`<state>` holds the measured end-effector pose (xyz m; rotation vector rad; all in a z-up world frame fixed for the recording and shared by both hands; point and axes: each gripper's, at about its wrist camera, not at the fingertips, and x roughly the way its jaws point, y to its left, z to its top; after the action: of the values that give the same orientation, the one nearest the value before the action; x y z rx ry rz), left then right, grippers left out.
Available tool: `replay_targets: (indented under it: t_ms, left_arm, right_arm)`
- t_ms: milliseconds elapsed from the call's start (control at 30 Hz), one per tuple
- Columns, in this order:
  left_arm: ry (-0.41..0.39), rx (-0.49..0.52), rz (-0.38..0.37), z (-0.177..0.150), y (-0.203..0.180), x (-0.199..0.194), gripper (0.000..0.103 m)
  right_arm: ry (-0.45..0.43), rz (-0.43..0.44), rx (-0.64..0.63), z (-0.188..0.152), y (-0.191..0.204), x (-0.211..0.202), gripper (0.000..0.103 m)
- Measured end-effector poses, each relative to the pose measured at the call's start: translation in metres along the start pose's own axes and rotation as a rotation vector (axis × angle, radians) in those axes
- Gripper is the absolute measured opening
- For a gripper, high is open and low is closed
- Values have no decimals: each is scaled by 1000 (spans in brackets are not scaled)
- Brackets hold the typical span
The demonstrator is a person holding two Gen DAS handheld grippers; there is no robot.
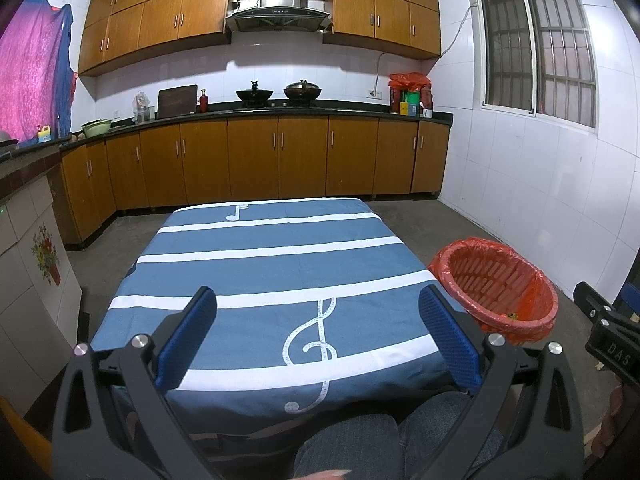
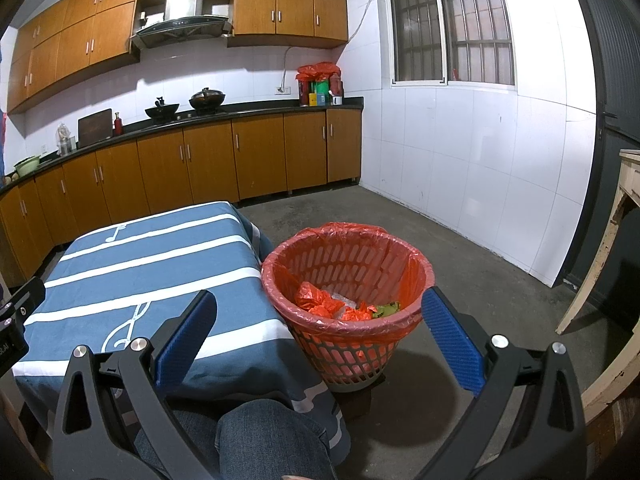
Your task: Collect trash
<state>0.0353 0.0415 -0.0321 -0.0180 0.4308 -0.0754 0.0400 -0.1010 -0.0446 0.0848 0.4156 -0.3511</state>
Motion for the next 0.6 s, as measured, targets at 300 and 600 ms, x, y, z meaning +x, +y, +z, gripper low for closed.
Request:
replay_targets:
  t_ms: [300, 600]
  left_arm:
    - [0, 1, 1, 0, 0, 0, 99]
    - [2, 7, -3, -4, -2, 1, 99]
  right_arm:
    - [1, 1, 0, 0, 0, 0, 101]
    - [2, 0, 1, 0, -1, 0, 101]
